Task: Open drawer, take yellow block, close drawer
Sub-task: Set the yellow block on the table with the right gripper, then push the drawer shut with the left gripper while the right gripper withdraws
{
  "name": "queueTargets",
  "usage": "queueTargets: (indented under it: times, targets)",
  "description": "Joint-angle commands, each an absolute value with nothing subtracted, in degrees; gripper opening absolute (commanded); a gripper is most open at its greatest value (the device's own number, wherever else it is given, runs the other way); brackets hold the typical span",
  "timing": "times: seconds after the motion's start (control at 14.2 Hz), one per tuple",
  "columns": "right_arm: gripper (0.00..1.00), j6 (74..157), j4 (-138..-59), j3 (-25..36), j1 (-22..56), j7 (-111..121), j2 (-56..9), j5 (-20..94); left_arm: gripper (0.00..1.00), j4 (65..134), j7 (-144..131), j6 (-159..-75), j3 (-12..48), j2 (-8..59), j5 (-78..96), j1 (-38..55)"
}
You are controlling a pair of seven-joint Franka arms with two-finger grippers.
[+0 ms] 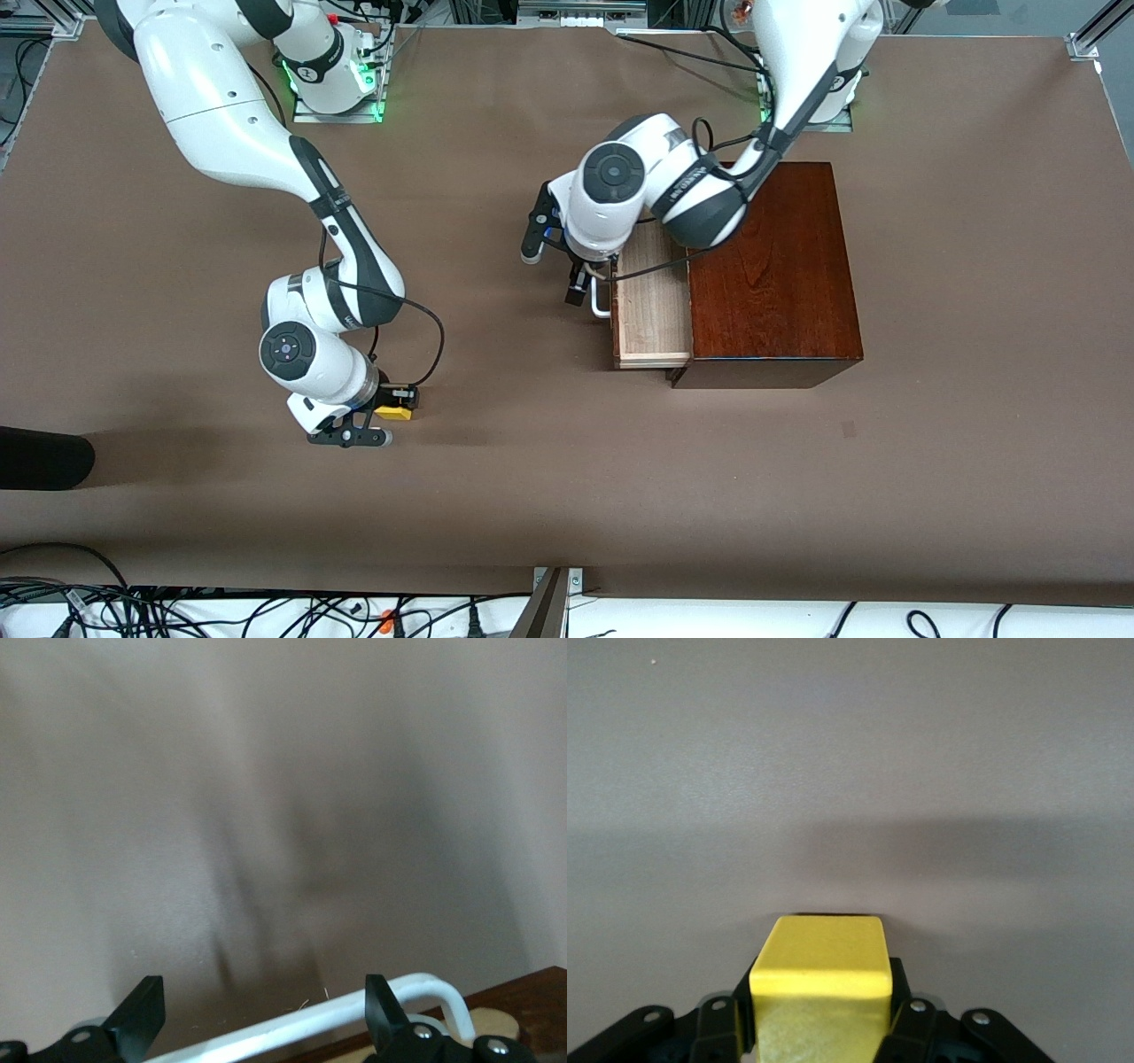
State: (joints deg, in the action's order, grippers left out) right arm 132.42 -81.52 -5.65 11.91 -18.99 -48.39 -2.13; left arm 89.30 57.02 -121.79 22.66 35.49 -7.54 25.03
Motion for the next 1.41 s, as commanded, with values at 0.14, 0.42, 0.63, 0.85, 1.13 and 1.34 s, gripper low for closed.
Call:
queueTargets:
  times: [0.14, 0.42, 0.63, 0.85, 1.13, 1.34]
  targets:
    - [1.0, 131.67, -81.04, -5.89, 11.69, -18.81, -47.21, -2.2, 1.0, 89.82, 52.56, -122.7, 22.24, 36.74, -12.82, 26.63]
    - [1.0, 121.58, -80.95, -4.4, 10.99, -18.54, -39.92, -1.67, 1.0, 89.12, 47.92, -124.44, 22.5, 36.83, -13.62, 27.33]
    - [1.0, 113.06, -80.86, -4.39, 8.89, -17.93, -34.3, -1.76, 1.0, 89.3, 46.5, -128.66, 22.5, 37.18, -13.62, 27.77]
    - [1.0, 104.01, -80.86, -3.44, 7.65, -14.07, -29.11, -1.85, 1.0, 90.69, 47.11, -127.88, 22.41, 37.18, -13.71, 27.34]
    - [1.0, 92.14, -81.03, 0.69, 7.65, -14.06, -20.41, -1.67, 1.0, 90.62, 47.02, -118.49, 21.88, 36.04, -13.71, 25.85]
    - [1.0, 88.34, -81.56, 2.11, 7.56, -12.31, -15.13, -1.58, 1.0, 90.53, 46.94, -114.36, 21.54, 35.42, -13.8, 24.7]
